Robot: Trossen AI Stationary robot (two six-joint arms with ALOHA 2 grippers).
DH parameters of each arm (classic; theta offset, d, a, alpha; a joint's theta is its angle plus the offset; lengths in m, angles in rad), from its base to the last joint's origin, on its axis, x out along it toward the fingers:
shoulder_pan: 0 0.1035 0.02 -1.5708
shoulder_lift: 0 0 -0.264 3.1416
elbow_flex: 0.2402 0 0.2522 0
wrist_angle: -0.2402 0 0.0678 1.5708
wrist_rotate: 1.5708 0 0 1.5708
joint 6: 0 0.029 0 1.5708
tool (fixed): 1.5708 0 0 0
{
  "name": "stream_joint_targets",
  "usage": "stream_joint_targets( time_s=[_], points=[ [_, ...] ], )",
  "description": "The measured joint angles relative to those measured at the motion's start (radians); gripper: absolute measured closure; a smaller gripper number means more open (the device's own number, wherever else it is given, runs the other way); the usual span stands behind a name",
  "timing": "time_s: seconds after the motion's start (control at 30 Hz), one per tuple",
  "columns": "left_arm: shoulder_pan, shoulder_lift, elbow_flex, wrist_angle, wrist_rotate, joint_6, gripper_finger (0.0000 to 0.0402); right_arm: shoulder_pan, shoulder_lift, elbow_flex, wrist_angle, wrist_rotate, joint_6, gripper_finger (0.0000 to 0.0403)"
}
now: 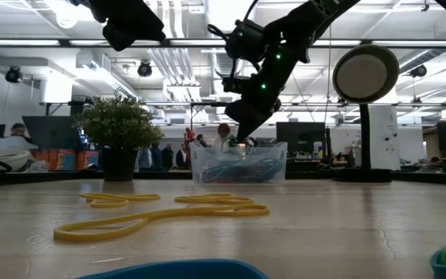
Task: Pick and place rubber bands into bin
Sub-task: Put the green rubberband into the transparent bin, then put the blue rubberband into the transparent bin
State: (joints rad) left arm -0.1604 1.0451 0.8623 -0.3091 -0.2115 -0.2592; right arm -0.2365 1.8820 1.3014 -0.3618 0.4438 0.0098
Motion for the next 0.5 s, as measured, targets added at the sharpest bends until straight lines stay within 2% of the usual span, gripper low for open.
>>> stream_joint_targets(
  time_s=[0.23, 0.5],
  points=[
    [0.000, 0.000, -0.002, 0.003, -0.004, 0.002, 0.0305, -0.024, -0.002, 0.000, 0.000, -0.045, 0.009, 0.0386],
    [0.000, 0.000, -0.002, 0.002, -0.004, 0.001, 0.0305, -0.025, -0.002, 0.000, 0.002, -0.063, 0.018, 0.0324]
  ],
)
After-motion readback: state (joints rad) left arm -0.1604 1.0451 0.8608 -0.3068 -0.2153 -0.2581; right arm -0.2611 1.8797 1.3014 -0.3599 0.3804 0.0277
